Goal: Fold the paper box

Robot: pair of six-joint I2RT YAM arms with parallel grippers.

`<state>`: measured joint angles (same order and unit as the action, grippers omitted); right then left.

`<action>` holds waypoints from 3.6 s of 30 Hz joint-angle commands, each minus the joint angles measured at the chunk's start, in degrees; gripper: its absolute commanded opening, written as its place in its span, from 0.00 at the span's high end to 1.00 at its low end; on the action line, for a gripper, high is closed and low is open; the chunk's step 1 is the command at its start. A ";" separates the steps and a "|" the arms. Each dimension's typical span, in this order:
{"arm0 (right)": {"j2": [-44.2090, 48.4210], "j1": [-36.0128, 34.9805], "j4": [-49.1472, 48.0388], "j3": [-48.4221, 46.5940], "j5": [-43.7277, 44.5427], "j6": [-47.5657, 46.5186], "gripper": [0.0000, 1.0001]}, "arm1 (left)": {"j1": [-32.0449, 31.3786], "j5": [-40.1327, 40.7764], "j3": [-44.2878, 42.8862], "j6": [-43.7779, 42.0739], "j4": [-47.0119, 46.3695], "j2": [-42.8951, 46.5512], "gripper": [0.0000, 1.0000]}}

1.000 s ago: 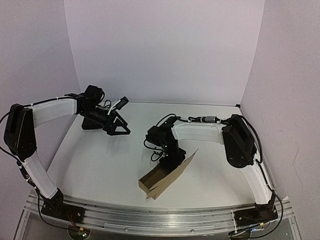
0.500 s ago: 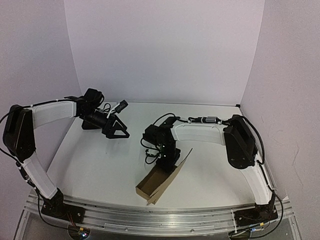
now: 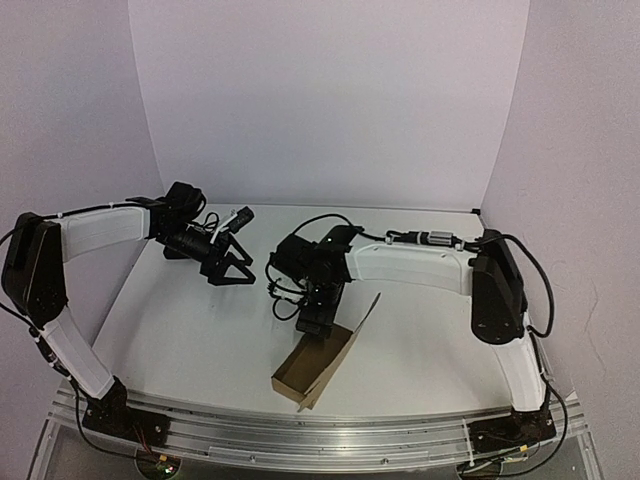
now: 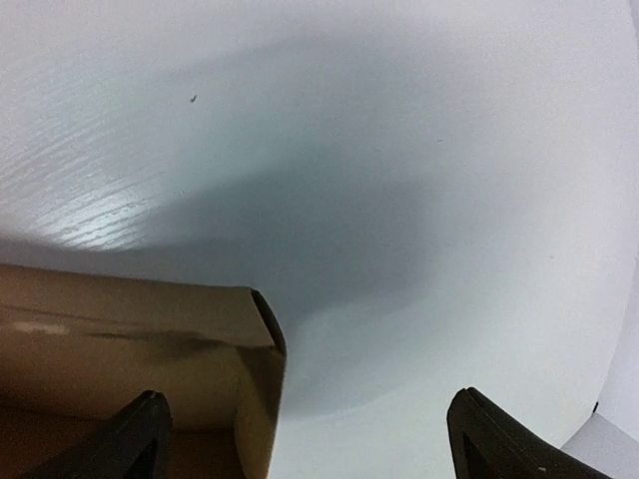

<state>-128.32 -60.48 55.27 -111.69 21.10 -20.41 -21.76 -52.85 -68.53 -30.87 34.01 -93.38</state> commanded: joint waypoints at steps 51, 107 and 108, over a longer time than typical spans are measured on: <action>3.15 -3.80 1.94 -13.14 0.60 11.25 0.85 | -13.39 35.43 20.70 18.16 -22.39 10.72 0.21; 0.10 7.74 -57.31 30.14 -60.43 66.89 0.67 | -35.84 29.09 34.45 -19.51 -36.37 7.34 0.89; 0.38 7.51 -57.33 30.58 -59.76 66.64 0.68 | -35.81 29.11 34.21 -19.58 -36.53 7.27 0.90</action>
<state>-129.08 -50.85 1.05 -81.62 -39.77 44.80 -57.44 -24.08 -31.18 -52.06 0.09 -85.52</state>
